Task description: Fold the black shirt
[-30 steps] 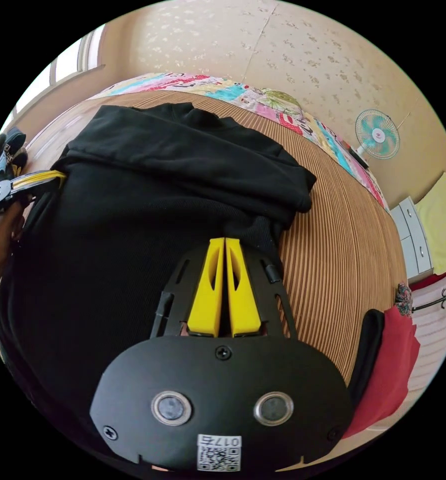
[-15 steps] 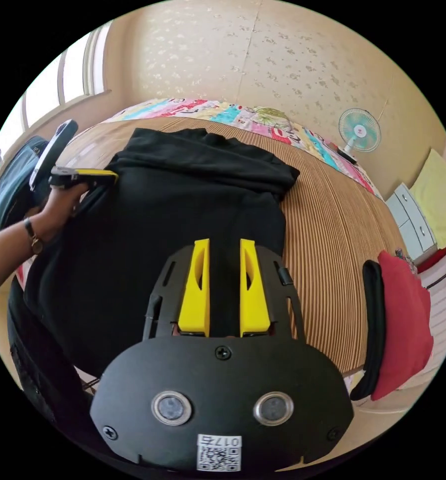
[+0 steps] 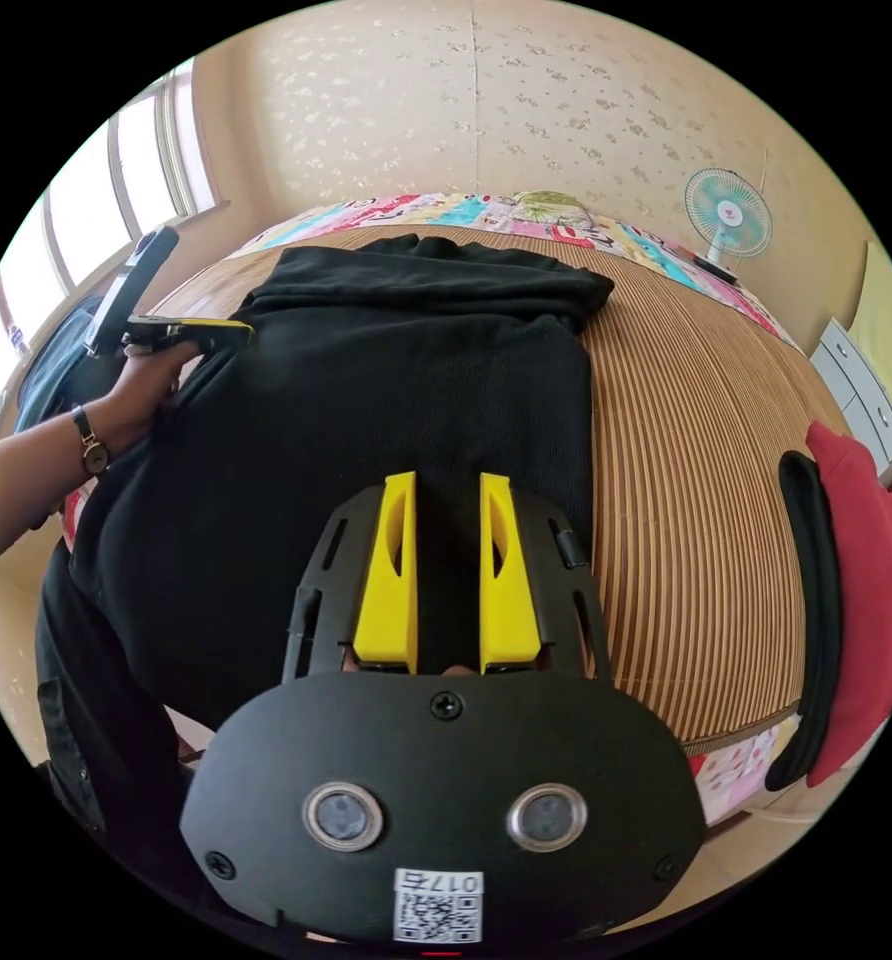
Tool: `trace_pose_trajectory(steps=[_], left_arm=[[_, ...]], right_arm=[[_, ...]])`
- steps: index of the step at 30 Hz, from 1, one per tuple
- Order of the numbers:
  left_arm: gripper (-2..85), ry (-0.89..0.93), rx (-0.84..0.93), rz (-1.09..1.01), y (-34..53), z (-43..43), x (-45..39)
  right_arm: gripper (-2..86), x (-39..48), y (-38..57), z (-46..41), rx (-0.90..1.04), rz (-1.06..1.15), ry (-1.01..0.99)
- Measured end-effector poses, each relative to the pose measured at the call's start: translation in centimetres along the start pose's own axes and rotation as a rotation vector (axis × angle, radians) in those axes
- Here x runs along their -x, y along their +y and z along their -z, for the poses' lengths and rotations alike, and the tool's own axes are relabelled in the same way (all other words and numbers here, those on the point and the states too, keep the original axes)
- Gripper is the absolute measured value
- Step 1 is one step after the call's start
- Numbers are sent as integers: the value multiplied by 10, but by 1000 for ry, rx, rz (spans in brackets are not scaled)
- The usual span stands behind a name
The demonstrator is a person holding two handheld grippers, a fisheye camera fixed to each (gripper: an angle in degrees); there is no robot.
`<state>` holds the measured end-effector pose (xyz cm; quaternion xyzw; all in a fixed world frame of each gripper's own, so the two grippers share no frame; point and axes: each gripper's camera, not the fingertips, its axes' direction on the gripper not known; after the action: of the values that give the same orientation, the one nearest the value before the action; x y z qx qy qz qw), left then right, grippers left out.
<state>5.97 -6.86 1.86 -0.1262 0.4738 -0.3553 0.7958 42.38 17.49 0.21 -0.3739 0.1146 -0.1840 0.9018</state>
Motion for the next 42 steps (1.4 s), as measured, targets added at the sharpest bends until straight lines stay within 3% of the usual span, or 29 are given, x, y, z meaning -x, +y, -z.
trace_pose_trajectory(steps=[6,8,10,13,16,20,24,31,33,35,37,39,42], left_arm=[[-9,271,35,222,70,71,61],[-9,407,-55,320,124,102,98],[-8,518,-272,469,214,152,147],[-3,584,-411,424,294,199,181],[24,498,-289,293,323,223,185],[68,430,-119,119,324,228,175],[96,572,3,123,316,206,197],[86,582,145,123,282,183,185],[63,615,131,114,274,190,187],[56,757,39,128,272,207,203],[53,1031,-97,158,273,225,239],[52,1128,-116,168,274,229,262],[52,1001,31,197,270,220,280]], right_arm=[[101,7,-11,-2,6,-15,-24],[101,13,-14,-2,4,-10,-16],[101,23,-20,-2,1,-2,-7],[101,34,-29,-1,-1,6,1],[101,38,-39,1,-2,-15,-17],[101,52,-53,5,-7,-10,-3],[101,69,-71,11,-9,-6,8],[99,90,-111,24,-8,-13,-5],[98,88,-123,29,-4,-34,-40],[95,88,-138,35,16,-44,-68],[88,80,-168,53,114,-5,-138],[82,77,-184,75,195,33,-136],[91,66,-177,130,167,19,-155]])
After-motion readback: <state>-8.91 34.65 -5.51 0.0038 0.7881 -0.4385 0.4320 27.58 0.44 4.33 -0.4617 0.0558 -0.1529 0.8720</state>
